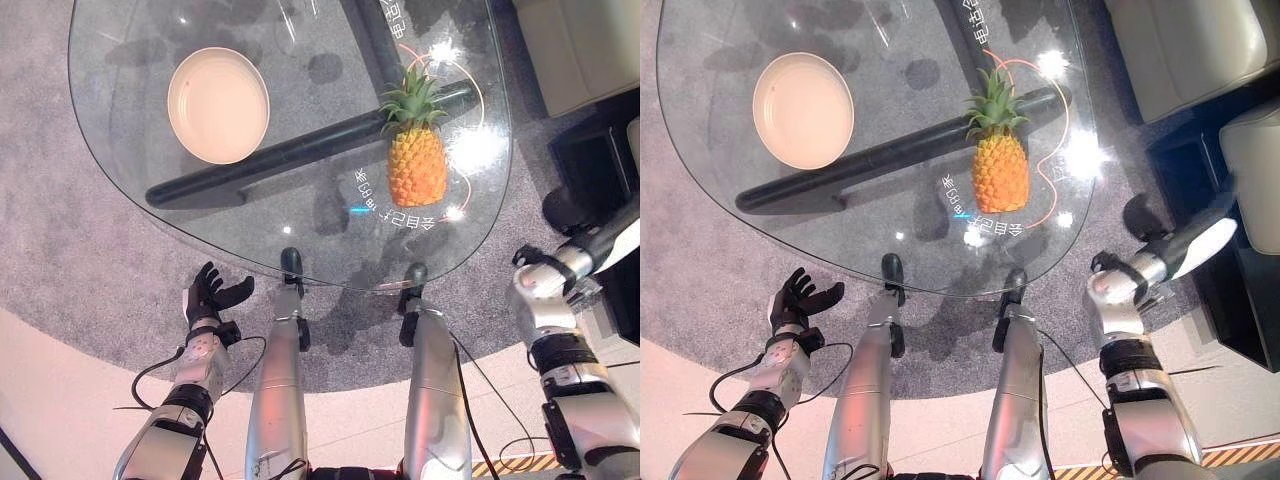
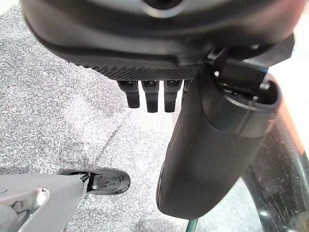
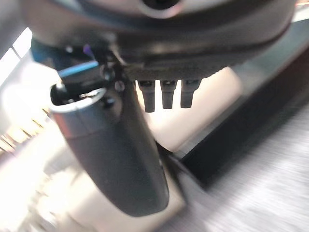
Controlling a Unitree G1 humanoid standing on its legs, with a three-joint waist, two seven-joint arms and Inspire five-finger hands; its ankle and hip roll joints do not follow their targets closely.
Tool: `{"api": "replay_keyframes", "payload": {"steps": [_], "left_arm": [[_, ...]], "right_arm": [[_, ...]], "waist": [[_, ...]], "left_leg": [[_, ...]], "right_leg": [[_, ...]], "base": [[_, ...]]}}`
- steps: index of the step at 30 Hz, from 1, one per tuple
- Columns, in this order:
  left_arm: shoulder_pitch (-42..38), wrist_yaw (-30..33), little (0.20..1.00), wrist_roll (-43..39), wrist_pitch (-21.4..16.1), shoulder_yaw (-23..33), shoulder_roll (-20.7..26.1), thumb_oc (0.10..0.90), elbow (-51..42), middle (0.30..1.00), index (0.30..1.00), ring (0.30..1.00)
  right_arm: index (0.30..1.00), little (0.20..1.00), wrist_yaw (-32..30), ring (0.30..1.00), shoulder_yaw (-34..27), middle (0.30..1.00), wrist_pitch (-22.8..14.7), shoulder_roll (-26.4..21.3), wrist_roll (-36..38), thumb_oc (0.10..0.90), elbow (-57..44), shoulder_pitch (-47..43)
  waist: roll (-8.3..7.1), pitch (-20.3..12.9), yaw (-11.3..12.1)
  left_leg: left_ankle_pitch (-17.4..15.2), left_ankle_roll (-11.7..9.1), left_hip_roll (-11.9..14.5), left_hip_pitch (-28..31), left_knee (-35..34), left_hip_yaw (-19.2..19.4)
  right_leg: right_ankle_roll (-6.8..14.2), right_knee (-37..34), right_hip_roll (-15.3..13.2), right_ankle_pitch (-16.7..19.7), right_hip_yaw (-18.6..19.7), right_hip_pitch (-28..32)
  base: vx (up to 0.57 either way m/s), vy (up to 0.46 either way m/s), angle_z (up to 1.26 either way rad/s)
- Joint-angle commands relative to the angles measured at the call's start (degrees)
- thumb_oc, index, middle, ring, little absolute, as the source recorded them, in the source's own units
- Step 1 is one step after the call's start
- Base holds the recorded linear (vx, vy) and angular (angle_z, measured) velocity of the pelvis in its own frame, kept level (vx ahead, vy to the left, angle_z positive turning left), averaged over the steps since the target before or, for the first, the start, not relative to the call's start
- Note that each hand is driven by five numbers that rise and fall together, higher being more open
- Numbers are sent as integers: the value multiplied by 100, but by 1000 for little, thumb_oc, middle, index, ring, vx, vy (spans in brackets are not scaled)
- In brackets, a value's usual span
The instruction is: Pick up the fruit to the plate
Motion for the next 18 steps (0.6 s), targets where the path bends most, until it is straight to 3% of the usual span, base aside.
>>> {"api": "replay_keyframes", "payload": {"steps": [1, 5, 9, 14, 18], "left_arm": [[292, 185, 900, -43, -277, 108, 227, 800, 71, 900, 900, 900], [390, 225, 900, -5, -356, 158, 110, 800, 20, 900, 900, 900], [498, 254, 900, 76, -357, 257, 22, 800, -100, 900, 900, 900], [579, 265, 900, 180, -354, 267, -106, 800, -155, 900, 900, 900], [580, 227, 900, 212, -362, 220, -161, 800, -127, 900, 900, 900]], "right_arm": [[900, 900, -616, 900, -234, 900, -316, -461, -818, 800, -828, 121], [900, 900, -524, 900, -169, 900, -151, -324, -1448, 800, -1913, 274], [900, 900, -12, 900, 106, 900, 2, -65, -1988, 800, -2957, 546], [900, 900, 511, 900, 534, 900, 142, 120, -2416, 800, -3537, 626], [900, 900, 730, 900, 760, 900, 214, 204, -2184, 800, -3608, 510]], "waist": [[-56, -99, -39], [-27, -99, -85], [-32, -99, -129], [-16, -99, -131], [-1, -99, -108]], "left_leg": [[-716, 161, -283, -69, 677, -23], [-682, 171, -308, -42, 580, -3], [-630, 174, -331, -3, 484, 34], [-593, 164, -354, 66, 427, 69], [-580, 155, -359, 110, 397, 86]], "right_leg": [[95, -666, 134, 621, -202, 48], [104, -719, 142, 605, -172, 44], [89, -806, 131, 610, -170, 74], [70, -876, 110, 613, -171, 148], [48, -916, 104, 608, -181, 207]], "base": [[-2, 46, -1], [-2, 51, 0], [1, 39, 1], [0, 0, 0], [0, 0, 0]]}}
